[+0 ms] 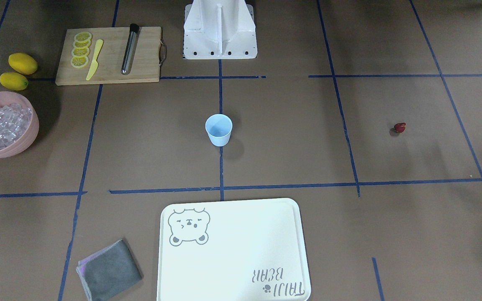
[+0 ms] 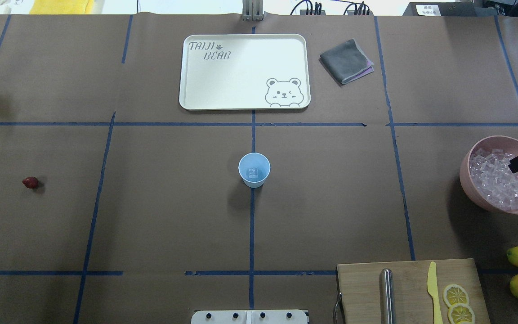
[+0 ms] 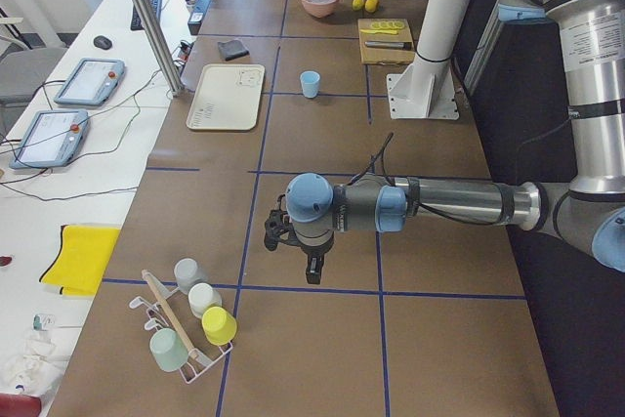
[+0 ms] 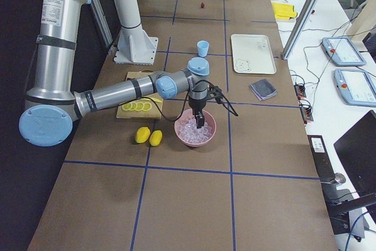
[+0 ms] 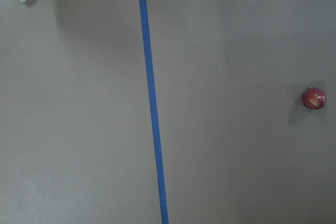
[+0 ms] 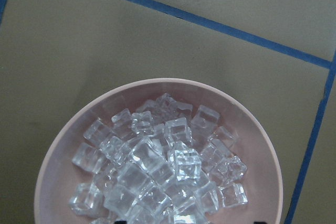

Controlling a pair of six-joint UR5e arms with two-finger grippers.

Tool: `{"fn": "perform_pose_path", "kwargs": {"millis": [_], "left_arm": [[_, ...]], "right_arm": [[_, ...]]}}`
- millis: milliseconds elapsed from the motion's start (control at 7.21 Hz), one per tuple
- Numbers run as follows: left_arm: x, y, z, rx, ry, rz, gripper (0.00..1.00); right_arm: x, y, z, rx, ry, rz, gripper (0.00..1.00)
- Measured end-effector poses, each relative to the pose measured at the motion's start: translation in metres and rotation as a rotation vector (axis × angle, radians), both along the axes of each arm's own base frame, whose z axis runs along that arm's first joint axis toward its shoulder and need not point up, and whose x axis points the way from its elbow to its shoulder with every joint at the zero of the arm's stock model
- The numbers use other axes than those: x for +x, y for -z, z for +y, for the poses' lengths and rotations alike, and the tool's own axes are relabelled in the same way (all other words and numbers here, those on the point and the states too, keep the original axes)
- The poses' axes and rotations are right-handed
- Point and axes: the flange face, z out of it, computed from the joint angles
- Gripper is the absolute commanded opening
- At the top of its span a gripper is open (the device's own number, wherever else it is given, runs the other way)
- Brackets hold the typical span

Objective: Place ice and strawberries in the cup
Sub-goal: 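Lower the right gripper into the bowl and grasp another ice cube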

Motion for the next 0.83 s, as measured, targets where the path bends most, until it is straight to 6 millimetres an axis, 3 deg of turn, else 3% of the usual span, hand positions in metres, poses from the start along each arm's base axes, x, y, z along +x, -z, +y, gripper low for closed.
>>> {"fn": "perform_pose_path", "kwargs": {"millis": [416, 833], "left_arm": [[0.0, 0.0, 0.0, 0.0, 0.0, -0.001, 1.0], [0.0, 0.0, 0.0, 0.002, -0.001, -0.001, 1.0]], "right_arm": [[-0.002, -0.024, 0.002, -0.026, 0.028, -0.002, 0.84], [-0.013, -0.03, 0.006, -0.037, 0.055, 0.0, 0.82]]}}
